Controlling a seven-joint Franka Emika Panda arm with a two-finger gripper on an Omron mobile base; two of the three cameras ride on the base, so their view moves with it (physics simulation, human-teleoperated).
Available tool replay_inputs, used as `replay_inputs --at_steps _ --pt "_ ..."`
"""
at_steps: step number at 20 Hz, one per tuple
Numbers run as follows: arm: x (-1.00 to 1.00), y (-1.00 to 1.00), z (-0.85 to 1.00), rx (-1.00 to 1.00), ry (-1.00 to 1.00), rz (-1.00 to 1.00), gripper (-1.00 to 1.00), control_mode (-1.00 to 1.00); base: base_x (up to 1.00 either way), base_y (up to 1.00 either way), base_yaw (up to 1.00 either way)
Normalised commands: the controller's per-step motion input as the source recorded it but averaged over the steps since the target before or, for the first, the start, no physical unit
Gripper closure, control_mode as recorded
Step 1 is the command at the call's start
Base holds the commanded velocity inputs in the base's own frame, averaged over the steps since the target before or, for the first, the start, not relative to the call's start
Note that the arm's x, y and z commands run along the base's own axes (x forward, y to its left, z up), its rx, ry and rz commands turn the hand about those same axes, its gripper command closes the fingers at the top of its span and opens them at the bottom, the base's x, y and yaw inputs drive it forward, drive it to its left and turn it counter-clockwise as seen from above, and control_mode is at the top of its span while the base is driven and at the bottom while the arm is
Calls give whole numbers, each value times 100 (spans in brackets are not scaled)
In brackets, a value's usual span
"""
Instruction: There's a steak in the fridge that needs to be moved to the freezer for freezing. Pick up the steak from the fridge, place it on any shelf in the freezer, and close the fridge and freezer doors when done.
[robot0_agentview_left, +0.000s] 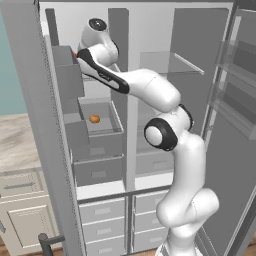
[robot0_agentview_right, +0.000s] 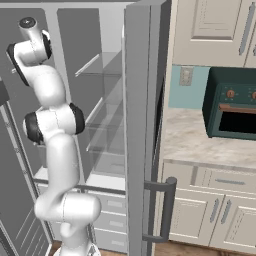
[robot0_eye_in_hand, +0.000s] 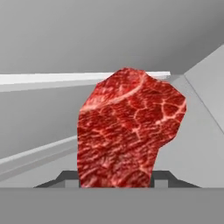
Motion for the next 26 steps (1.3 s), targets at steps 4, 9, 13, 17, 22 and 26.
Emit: replay_inputs --at_steps 4,9,13,17,22,26 --pt "15 24 -84 -10 0 0 -100 -100 0 0 0" --pt "0 42 -40 -10 0 0 -100 -100 0 0 0" --pt "0 8 -22 -1 -2 0 -100 -100 0 0 0" --pt "0 0 -23 0 0 0 -100 -100 0 0 0" --pt "-18 -19 -16 0 0 0 -100 -100 0 0 0" --pt "-38 -34 -29 0 0 0 -100 -100 0 0 0"
